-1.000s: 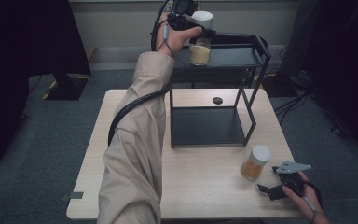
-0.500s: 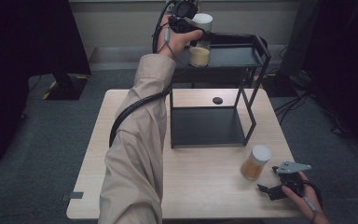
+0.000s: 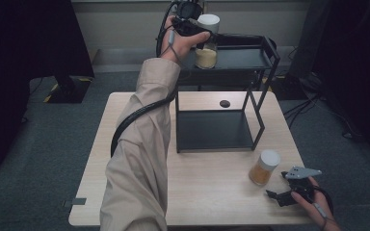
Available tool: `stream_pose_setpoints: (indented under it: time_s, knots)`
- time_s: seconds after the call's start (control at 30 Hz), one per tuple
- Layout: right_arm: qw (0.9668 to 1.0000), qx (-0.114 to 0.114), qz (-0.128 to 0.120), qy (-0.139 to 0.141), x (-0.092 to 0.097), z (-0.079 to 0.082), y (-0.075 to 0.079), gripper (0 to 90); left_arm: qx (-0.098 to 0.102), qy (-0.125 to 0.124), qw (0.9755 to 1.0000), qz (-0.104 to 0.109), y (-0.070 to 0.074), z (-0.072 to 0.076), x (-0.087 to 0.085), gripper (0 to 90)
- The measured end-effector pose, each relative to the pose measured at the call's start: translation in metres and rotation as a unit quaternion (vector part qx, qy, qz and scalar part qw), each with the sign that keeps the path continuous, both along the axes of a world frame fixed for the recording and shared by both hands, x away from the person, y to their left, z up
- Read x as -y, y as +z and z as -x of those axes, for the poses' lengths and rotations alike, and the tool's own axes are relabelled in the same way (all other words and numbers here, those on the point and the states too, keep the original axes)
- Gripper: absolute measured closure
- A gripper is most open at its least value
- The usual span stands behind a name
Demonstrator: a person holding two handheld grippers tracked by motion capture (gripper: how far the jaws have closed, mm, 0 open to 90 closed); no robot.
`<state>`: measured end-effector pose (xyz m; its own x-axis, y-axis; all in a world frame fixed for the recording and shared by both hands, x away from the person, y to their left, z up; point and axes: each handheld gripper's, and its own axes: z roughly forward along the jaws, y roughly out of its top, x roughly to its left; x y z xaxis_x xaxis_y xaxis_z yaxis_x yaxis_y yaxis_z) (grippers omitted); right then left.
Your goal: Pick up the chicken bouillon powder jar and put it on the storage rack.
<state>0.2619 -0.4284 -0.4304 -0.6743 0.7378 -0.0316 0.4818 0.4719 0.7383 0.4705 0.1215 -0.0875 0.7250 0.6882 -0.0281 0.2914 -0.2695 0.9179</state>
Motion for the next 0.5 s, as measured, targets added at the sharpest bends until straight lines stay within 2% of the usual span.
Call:
stream_pose_setpoints:
  time_s: [0.1,0.13,0.2,0.33,0.5]
  knots:
    - [1.0,0.0,0.0,0.0,0.0,0.0,0.0,0.0,0.006,-0.007,0.9998,0.02,-0.006,0.005,-0.008,0.0]
    - [1.0,0.0,0.0,0.0,0.0,0.0,0.0,0.0,0.007,-0.003,0.9996,0.025,-0.009,0.01,-0.01,0.2]
    - [1.0,0.0,0.0,0.0,0.0,0.0,0.0,0.0,0.009,-0.001,0.9996,0.027,-0.011,0.012,-0.011,0.1]
    - [1.0,0.0,0.0,0.0,0.0,0.0,0.0,0.0,0.013,-0.02,0.9993,0.029,-0.018,0.018,-0.018,0.2]
    - [1.0,0.0,0.0,0.0,0.0,0.0,0.0,0.0,0.01,-0.023,0.9992,0.031,-0.029,0.025,-0.021,0.7]
